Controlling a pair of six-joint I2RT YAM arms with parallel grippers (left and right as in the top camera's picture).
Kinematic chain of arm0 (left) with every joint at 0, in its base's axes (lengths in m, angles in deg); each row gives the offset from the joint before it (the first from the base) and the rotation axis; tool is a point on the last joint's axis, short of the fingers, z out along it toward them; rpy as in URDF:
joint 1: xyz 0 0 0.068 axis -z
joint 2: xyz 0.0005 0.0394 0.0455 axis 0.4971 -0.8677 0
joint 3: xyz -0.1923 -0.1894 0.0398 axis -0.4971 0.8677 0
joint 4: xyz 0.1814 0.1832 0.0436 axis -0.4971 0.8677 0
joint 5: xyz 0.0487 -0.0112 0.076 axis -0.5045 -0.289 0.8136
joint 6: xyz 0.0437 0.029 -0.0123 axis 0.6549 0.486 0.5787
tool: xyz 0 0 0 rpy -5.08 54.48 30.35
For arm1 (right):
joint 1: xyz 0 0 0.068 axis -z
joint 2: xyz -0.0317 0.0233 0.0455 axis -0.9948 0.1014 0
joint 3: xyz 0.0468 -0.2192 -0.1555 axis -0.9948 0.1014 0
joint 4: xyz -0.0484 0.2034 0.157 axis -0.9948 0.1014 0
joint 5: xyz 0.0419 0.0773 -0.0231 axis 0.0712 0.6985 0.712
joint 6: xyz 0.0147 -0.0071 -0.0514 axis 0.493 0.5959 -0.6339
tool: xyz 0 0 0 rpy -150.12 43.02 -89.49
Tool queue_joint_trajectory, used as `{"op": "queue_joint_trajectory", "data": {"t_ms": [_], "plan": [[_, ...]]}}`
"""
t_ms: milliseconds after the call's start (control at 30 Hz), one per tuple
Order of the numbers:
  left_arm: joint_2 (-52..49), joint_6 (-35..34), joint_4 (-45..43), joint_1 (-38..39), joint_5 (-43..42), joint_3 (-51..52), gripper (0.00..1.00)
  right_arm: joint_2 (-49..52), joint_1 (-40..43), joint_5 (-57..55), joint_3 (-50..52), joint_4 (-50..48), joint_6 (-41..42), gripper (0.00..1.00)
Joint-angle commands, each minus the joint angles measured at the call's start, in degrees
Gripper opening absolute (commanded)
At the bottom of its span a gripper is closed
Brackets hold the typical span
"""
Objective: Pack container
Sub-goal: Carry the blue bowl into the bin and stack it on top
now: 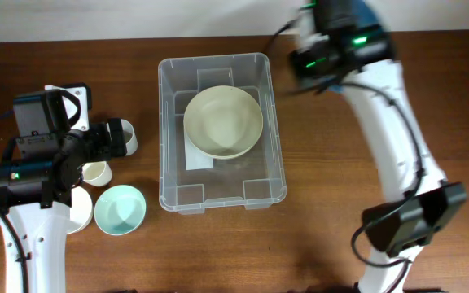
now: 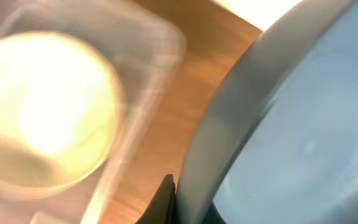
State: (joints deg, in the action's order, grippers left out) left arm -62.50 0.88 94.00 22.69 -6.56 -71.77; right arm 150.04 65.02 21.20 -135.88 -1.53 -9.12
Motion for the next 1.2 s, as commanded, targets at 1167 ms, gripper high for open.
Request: {"op": "queue_joint_trajectory", "data": {"t_ms": [1167], "plan": [[-0.15, -0.35, -0.07, -0.17, 0.37, -1.33, 0.99, 0.09, -16.52, 12.87, 12.76, -2.45, -33.75, 0.26]]}}
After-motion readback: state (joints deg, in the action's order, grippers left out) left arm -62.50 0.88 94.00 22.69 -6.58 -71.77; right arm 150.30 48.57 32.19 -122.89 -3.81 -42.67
